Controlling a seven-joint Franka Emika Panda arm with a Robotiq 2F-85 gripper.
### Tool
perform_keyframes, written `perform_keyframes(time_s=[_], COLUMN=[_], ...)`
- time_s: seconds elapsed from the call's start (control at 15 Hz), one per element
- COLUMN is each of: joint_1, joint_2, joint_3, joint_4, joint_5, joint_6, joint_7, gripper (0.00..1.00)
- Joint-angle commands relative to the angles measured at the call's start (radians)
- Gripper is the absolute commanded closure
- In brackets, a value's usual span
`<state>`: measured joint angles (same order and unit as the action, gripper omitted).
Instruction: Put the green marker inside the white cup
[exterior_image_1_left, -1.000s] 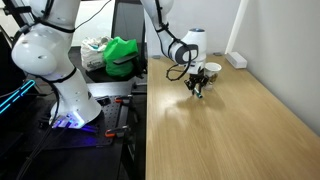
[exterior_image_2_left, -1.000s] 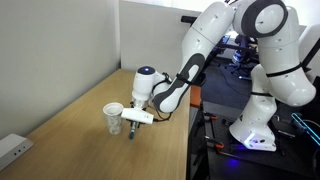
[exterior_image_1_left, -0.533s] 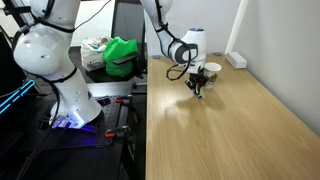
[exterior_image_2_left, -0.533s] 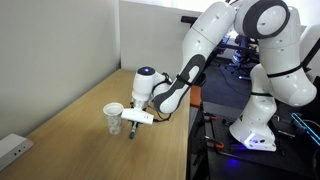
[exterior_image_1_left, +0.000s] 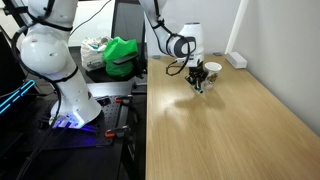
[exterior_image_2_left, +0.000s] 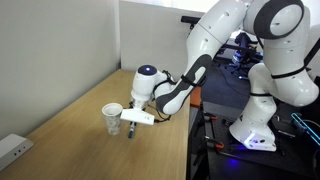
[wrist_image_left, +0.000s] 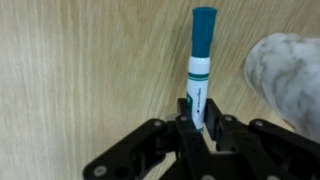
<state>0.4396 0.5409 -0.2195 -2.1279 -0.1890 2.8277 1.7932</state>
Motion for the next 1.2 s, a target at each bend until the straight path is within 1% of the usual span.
perform_keyframes(time_s=[0.0,0.13,0.33,0.47,0.53,0.67,0.87,1.13], joint_1=[0.111,0.168,0.265,0.296,0.297,0.271,0.218,0.128], joint_2=[-0.081,-0.099,-0.117,-0.131,-0.142,-0.165,-0.2,-0.234], joint_3=[-0.097,-0.151,-0.244,-0.265,-0.258,-0.212,-0.119,0.04], joint_4=[-0.065,-0.07,-0.066,-0.058,-0.056,-0.052,-0.048,-0.04], joint_5=[-0.086,-0.162,-0.318,-0.426,-0.472,-0.568,-0.692,-0.814], joint_6=[-0.01,-0.033,-0.103,-0.166,-0.203,-0.275,-0.386,-0.55], joint_7=[0.101,0.176,0.337,0.438,0.481,0.563,0.666,0.764], gripper=[0.95,0.95,0.95,0.95,0.95,0.95,0.95,0.95])
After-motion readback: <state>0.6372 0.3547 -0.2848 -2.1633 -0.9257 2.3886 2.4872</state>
